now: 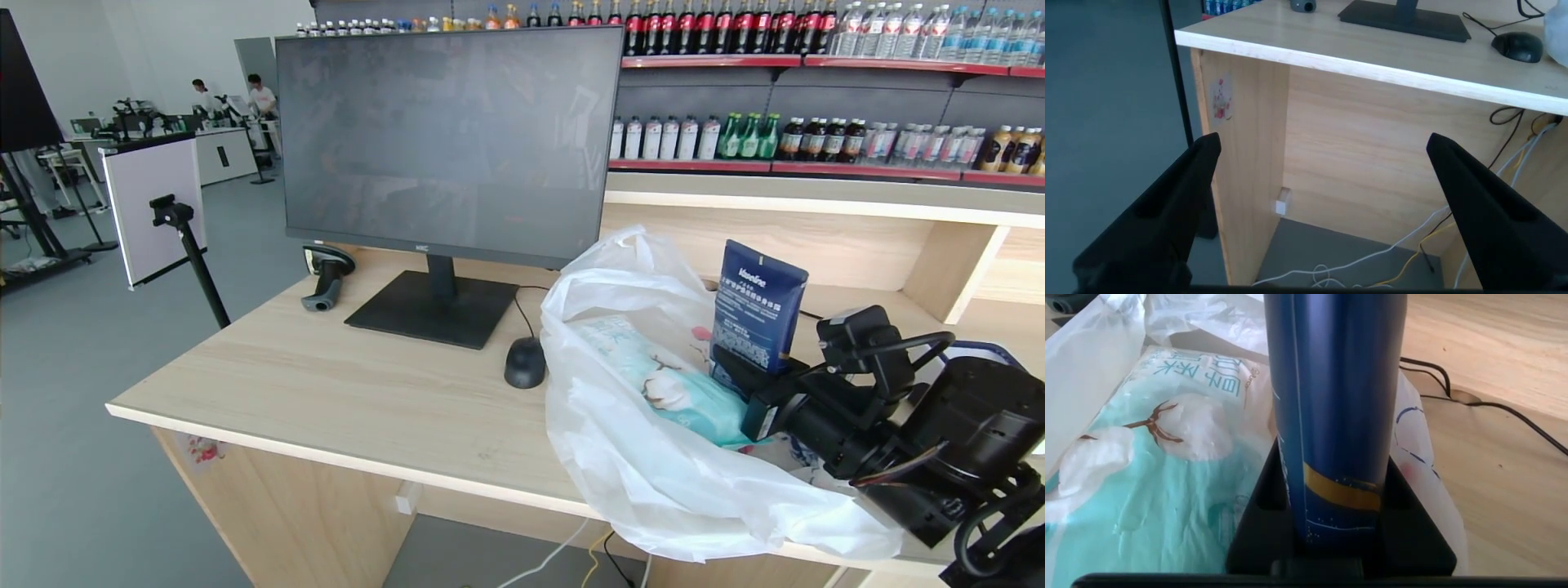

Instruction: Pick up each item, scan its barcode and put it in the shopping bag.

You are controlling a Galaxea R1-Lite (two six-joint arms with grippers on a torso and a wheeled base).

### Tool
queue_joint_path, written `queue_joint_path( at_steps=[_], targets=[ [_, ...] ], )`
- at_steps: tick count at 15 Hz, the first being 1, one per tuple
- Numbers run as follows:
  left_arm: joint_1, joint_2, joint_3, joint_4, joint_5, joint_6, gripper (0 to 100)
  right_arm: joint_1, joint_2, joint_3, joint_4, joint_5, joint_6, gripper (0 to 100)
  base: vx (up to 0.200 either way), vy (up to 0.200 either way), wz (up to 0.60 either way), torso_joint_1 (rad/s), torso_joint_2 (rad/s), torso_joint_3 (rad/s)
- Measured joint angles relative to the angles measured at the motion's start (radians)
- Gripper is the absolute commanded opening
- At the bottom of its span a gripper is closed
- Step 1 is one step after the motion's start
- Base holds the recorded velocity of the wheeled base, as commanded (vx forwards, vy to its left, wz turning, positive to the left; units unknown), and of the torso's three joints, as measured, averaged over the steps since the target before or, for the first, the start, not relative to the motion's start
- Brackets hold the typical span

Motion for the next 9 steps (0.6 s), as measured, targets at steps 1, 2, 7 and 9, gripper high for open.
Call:
queue_joint_path(
  at_steps=[1,2,7,9],
  targets=[
    [0.000,0.000,0.000,0.000,0.000,0.000,100,0.000,0.000,0.002,0.000,0.000,0.001,0,0.000,0.000,0.00,0.000,0.00,0.000],
    [0.000,0.000,0.000,0.000,0.000,0.000,100,0.000,0.000,0.003,0.001,0.000,0.001,0,0.000,0.000,0.00,0.000,0.00,0.000],
    [0.000,0.000,0.000,0.000,0.000,0.000,100,0.001,-0.001,-0.013,0.011,0.001,0.004,0,0.000,0.000,0.00,0.000,0.00,0.000],
    [0.000,0.000,0.000,0.000,0.000,0.000,100,0.000,-0.002,-0.017,0.012,0.001,0.007,0,0.000,0.000,0.00,0.000,0.00,0.000]
  ],
)
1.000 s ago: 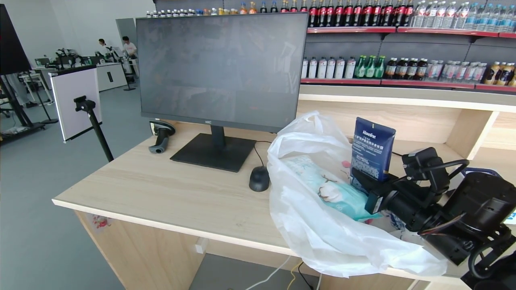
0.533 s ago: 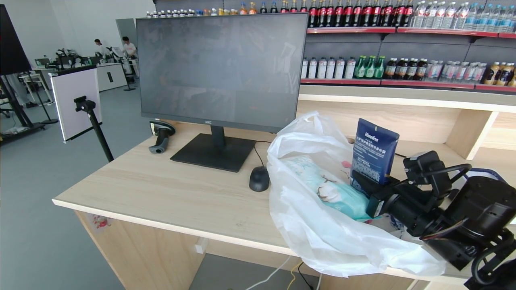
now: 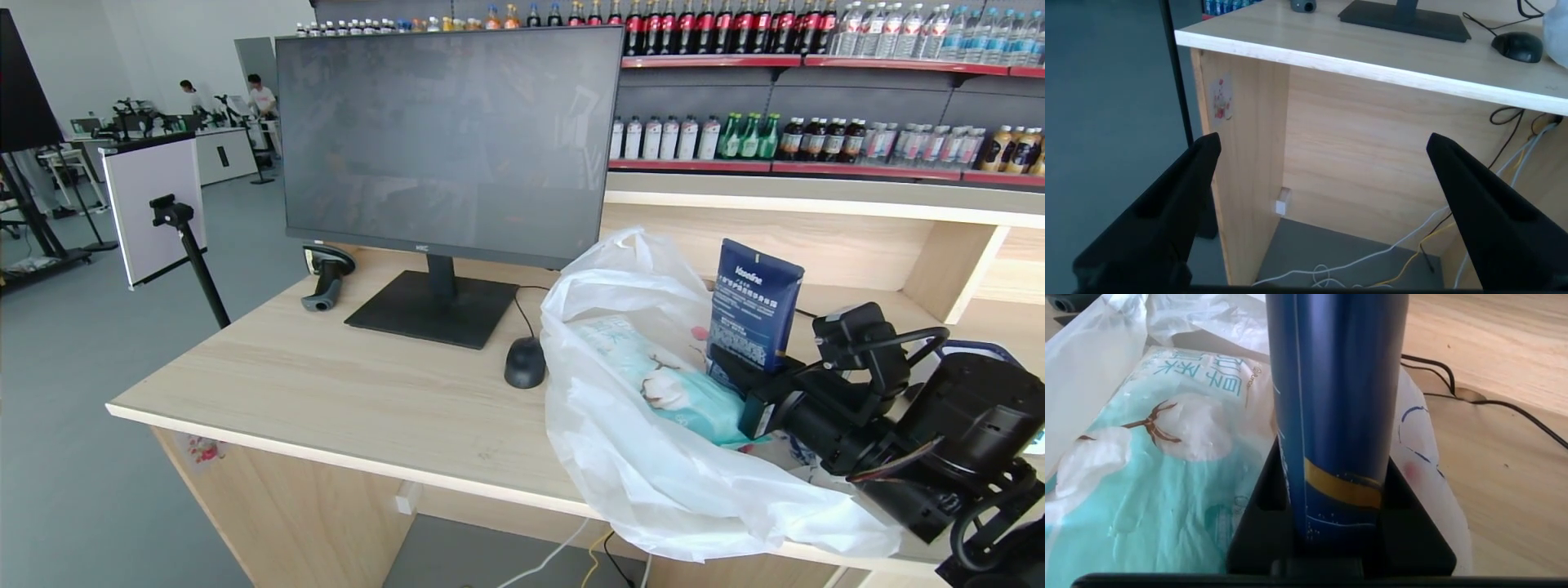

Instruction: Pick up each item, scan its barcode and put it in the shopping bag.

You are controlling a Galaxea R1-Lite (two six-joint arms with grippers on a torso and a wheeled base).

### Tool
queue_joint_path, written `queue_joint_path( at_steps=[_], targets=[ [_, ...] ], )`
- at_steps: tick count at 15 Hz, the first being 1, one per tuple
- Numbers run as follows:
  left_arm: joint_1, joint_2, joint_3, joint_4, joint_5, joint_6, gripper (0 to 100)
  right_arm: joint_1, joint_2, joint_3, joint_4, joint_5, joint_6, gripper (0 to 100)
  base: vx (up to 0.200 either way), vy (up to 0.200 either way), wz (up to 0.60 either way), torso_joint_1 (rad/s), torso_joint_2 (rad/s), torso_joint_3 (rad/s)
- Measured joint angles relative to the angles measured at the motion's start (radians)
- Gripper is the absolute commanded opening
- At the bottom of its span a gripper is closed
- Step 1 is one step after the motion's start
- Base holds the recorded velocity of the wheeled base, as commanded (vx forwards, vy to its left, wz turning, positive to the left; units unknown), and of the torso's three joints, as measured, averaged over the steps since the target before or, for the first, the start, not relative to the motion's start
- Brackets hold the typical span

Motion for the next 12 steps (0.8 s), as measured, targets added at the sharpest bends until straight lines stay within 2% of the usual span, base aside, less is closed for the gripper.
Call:
queue_joint_path(
  at_steps=[1,2,12],
  targets=[
    [0.000,0.000,0.000,0.000,0.000,0.000,100,0.000,-0.001,0.003,-0.001,0.000,0.000,0,0.000,0.000,0.00,0.000,0.00,0.000],
    [0.000,0.000,0.000,0.000,0.000,0.000,100,0.000,-0.003,0.010,-0.004,0.000,0.000,100,0.000,0.000,0.00,0.000,0.00,0.000],
    [0.000,0.000,0.000,0.000,0.000,0.000,100,-0.001,-0.027,0.024,-0.005,-0.002,0.000,100,0.000,0.000,0.00,0.000,0.00,0.000]
  ],
)
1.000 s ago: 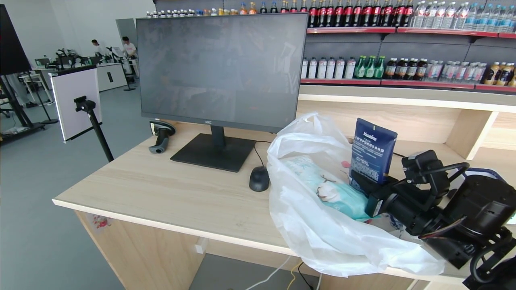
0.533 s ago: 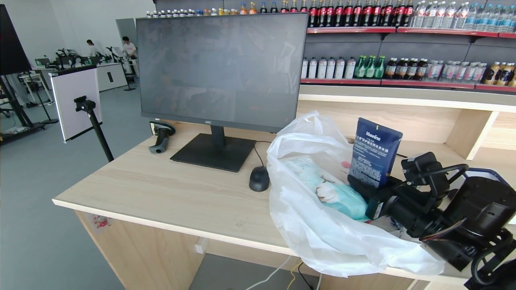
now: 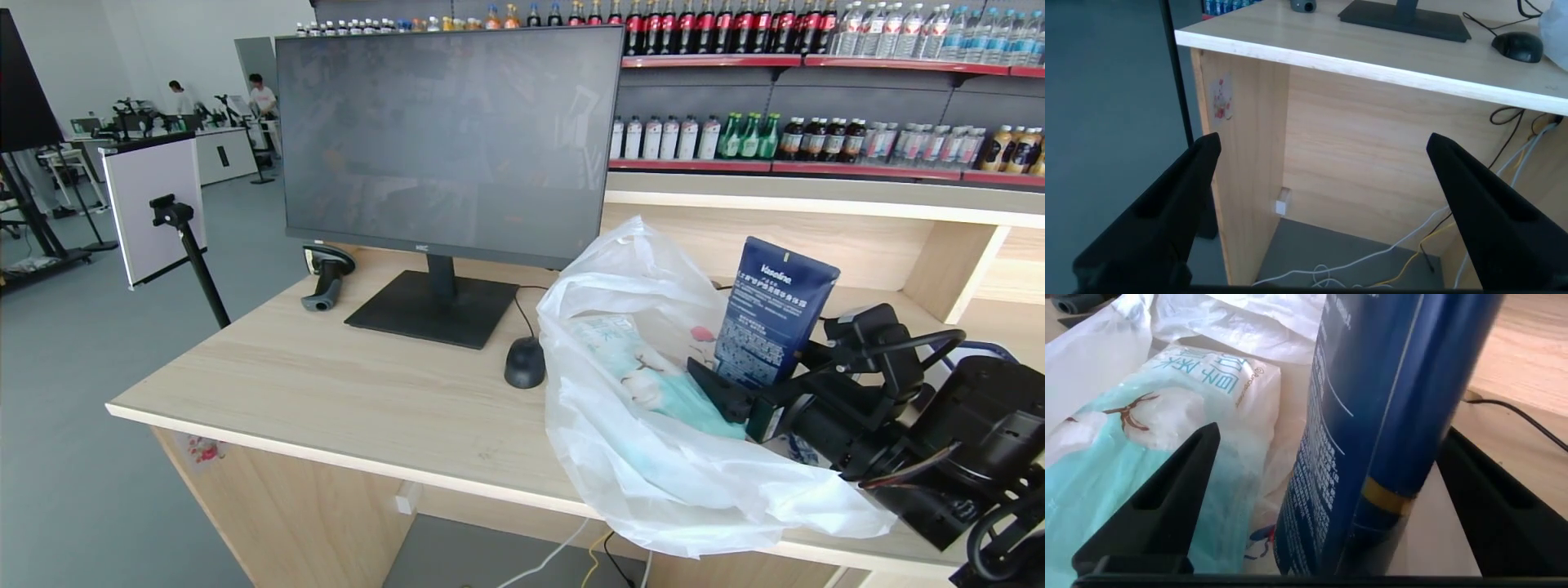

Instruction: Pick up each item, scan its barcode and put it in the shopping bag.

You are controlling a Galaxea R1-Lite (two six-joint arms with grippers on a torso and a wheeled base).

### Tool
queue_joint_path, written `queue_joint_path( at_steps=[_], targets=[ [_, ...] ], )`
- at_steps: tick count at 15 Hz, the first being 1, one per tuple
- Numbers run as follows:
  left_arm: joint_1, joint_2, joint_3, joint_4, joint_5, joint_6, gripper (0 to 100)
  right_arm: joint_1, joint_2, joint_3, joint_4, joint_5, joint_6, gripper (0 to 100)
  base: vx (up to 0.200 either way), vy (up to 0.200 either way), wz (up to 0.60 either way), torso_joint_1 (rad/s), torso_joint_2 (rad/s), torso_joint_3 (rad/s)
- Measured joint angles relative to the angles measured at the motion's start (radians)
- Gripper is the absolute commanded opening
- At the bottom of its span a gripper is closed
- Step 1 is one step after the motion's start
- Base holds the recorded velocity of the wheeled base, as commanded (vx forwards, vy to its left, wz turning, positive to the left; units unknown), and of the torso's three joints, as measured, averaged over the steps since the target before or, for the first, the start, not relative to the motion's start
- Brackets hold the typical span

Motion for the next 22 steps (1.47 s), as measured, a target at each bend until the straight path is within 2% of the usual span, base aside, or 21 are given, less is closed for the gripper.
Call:
queue_joint_path(
  at_steps=[10,22],
  targets=[
    [0.000,0.000,0.000,0.000,0.000,0.000,100,0.018,-0.036,0.015,0.000,0.000,-0.003,100,0.000,0.000,0.00,0.000,0.00,0.000],
    [0.000,0.000,0.000,0.000,0.000,0.000,100,0.080,-0.101,0.039,-0.001,0.000,-0.013,100,0.000,0.000,0.00,0.000,0.00,0.000]
  ],
)
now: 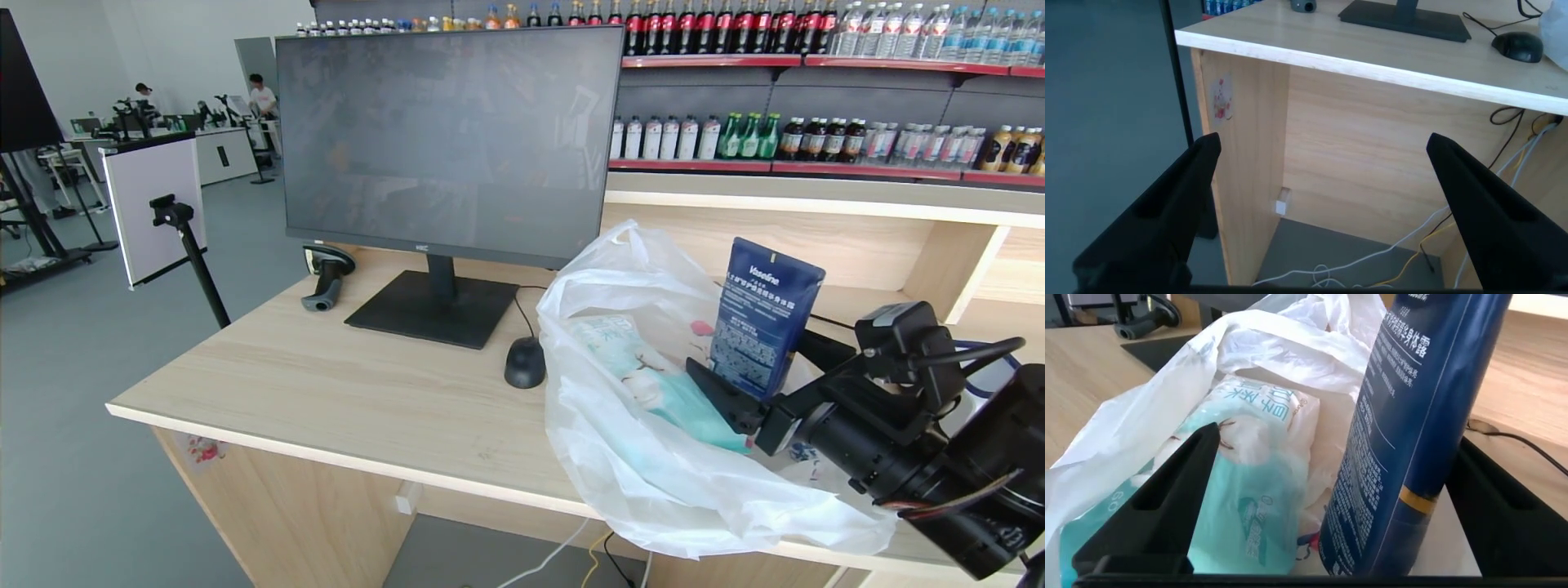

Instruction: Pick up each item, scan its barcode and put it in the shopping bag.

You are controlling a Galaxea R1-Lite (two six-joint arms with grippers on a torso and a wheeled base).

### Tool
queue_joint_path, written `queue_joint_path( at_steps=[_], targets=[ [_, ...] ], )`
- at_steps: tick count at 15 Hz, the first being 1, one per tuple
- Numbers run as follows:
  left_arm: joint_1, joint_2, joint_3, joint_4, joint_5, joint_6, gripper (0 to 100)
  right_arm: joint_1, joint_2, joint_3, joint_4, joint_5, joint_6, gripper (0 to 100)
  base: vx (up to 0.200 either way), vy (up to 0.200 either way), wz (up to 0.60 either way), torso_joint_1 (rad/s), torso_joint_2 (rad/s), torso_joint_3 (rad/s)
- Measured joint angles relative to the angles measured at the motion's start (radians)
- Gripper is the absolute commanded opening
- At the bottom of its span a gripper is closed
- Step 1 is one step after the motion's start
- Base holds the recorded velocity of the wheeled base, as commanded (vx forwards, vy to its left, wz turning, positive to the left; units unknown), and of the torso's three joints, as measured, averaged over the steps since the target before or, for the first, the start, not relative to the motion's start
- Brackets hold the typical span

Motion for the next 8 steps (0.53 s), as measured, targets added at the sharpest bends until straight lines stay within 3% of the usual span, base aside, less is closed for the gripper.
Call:
queue_joint_path(
  at_steps=[8],
  targets=[
    [0.000,0.000,0.000,0.000,0.000,0.000,100,0.057,-0.002,0.016,0.000,0.000,-0.001,100,0.000,0.000,0.00,0.000,0.00,0.000]
  ],
)
